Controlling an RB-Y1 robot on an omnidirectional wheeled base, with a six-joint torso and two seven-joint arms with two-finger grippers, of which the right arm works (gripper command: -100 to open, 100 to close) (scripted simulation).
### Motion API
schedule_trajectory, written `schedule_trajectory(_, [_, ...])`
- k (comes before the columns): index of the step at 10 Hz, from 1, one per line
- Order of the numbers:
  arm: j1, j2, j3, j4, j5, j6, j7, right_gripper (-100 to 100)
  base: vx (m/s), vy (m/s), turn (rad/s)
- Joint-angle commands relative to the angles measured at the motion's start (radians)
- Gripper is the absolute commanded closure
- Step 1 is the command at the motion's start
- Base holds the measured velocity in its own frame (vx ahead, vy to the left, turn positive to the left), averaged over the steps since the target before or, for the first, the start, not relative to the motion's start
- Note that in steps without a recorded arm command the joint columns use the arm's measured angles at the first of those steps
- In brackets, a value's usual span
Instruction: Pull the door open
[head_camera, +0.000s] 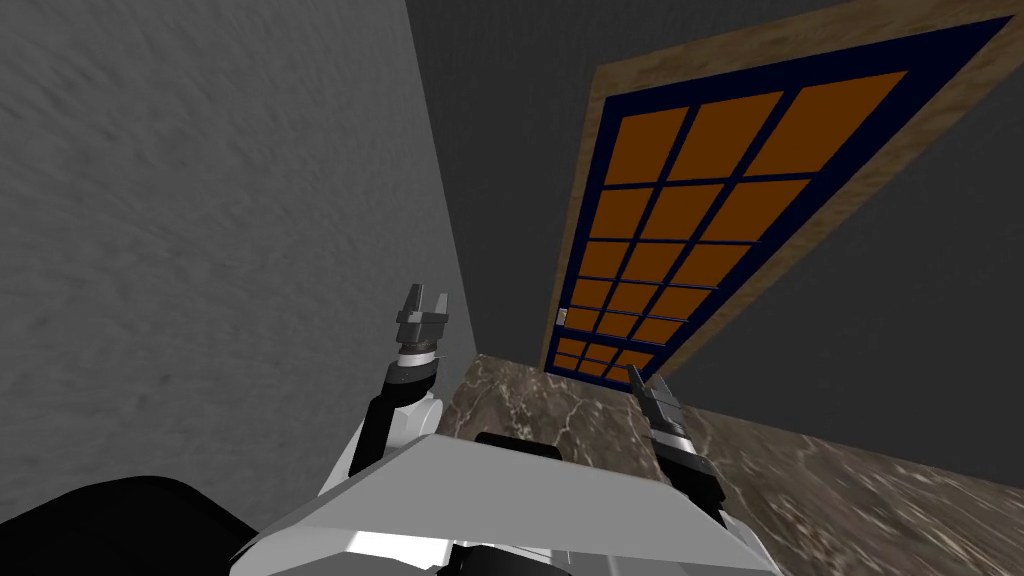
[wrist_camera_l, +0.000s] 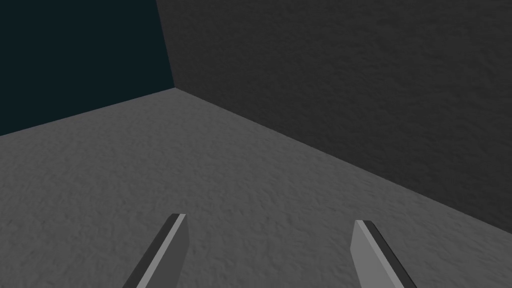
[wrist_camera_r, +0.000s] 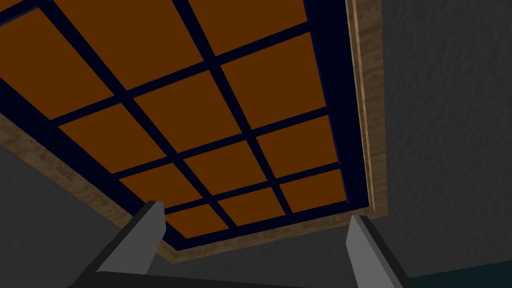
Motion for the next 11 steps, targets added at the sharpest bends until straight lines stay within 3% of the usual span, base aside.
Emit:
schedule_trajectory(1, [-0.007, 0.001, -0.015, 0.033, 0.013, -0.008, 0.029, -100, 0.106, 0.020, 0.061])
schedule_trajectory(5, [-0.022, 0.015, -0.065, 0.138, 0.061, -0.033, 0.127, -100, 0.165, 0.032, 0.091])
schedule_trajectory(7, [-0.025, 0.018, -0.073, 0.155, 0.069, -0.037, 0.142, -100, 0.103, 0.025, 0.035])
schedule_trajectory(11, [-0.039, 0.038, -0.118, 0.250, 0.113, -0.059, 0.231, -100, 0.133, 0.028, 0.085])
